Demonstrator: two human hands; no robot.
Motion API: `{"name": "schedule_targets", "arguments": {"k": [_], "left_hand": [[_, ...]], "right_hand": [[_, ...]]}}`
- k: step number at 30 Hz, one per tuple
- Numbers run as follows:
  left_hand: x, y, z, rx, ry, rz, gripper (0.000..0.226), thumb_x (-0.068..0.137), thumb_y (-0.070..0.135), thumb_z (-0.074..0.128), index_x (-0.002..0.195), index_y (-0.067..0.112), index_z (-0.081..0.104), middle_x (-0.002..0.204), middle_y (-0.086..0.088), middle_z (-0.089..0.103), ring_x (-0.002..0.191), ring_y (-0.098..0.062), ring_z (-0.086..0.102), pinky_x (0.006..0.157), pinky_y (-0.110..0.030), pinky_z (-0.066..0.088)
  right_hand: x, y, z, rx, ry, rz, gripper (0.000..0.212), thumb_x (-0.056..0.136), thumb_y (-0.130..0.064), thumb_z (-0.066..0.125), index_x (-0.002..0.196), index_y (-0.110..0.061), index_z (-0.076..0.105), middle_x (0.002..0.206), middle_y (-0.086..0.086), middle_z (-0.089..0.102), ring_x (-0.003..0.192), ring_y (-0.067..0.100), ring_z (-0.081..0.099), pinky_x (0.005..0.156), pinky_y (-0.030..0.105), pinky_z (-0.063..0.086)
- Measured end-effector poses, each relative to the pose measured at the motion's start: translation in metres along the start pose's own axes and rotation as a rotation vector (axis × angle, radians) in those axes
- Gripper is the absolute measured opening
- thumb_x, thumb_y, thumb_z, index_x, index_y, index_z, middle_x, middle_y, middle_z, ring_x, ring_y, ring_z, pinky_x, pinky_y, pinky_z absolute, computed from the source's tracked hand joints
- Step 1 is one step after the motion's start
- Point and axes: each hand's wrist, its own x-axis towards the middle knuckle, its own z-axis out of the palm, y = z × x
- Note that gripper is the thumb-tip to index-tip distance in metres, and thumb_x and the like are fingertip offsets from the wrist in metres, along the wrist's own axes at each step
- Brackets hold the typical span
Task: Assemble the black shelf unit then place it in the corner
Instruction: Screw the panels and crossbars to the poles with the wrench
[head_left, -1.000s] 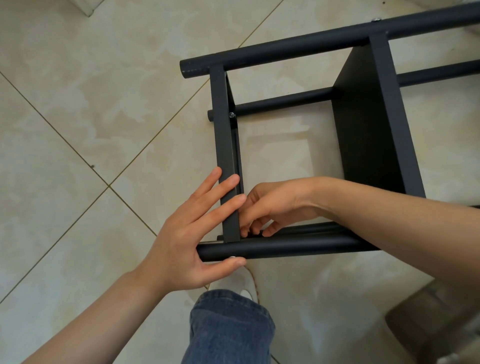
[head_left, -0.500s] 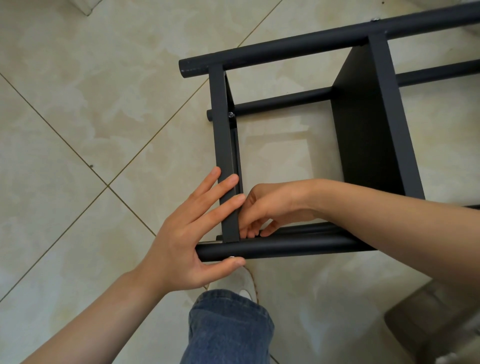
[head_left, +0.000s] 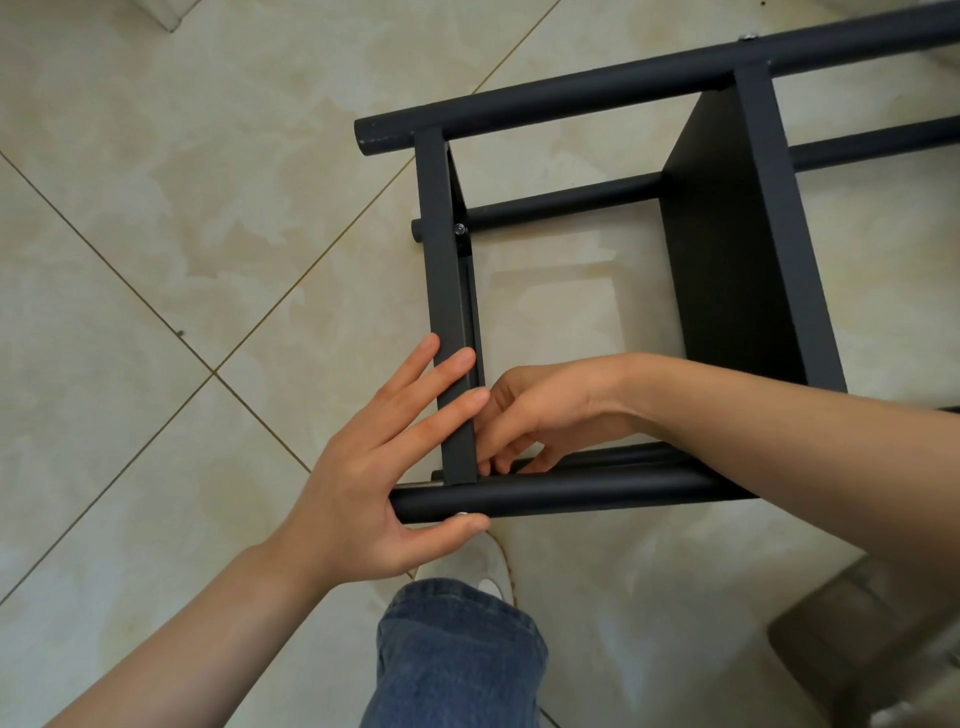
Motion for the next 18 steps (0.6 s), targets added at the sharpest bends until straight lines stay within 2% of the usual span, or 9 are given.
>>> {"name": "schedule_targets", "arguments": {"k": [5, 9, 13, 18], "left_hand": [[-0.0001, -0.0006, 0.0013, -0.007, 0.003, 0.005, 0.075, 0.085, 0.044, 0.073, 0.144, 0.005, 0.047, 0.16, -0.013, 0.036, 0.154, -0.035, 0.022, 0.124, -0.037, 0.024], [-0.0006, -0.0012, 0.0017, -0.007, 0.008, 0.006, 0.077, 0.086, 0.046, 0.072, 0.147, 0.007, 0.044, 0.161, -0.011, 0.035, 0.154, -0.034, 0.021, 0.124, -0.038, 0.024], [-0.0006, -0.0013, 0.002, -0.008, 0.015, 0.011, 0.077, 0.087, 0.045, 0.072, 0.147, 0.007, 0.044, 0.161, -0.011, 0.035, 0.154, -0.035, 0.022, 0.124, -0.038, 0.025], [0.0, -0.0004, 0.0016, -0.004, 0.009, 0.007, 0.075, 0.086, 0.045, 0.073, 0.144, 0.005, 0.047, 0.16, -0.013, 0.036, 0.154, -0.035, 0.022, 0.124, -0.038, 0.024]], "right_hand": [[0.0026, 0.0011, 0.0021, -0.058, 0.057, 0.018, 0.029, 0.092, -0.019, 0.061, 0.066, -0.019, 0.073, 0.072, -0.001, 0.067, 0.077, 0.013, 0.058, 0.085, 0.033, 0.047], [0.0003, -0.0004, 0.0026, -0.011, -0.024, 0.025, 0.014, 0.091, -0.022, 0.062, 0.085, -0.018, 0.074, 0.08, 0.0, 0.066, 0.081, 0.015, 0.058, 0.085, 0.035, 0.046], [0.0014, 0.0, 0.002, -0.016, -0.017, -0.01, 0.036, 0.094, -0.012, 0.06, 0.064, -0.025, 0.073, 0.07, -0.003, 0.063, 0.075, 0.012, 0.058, 0.082, 0.032, 0.049], [0.0026, 0.0008, 0.003, -0.086, 0.015, 0.005, 0.027, 0.096, -0.019, 0.06, 0.071, -0.02, 0.071, 0.071, -0.003, 0.064, 0.076, 0.012, 0.057, 0.08, 0.03, 0.047]]}}
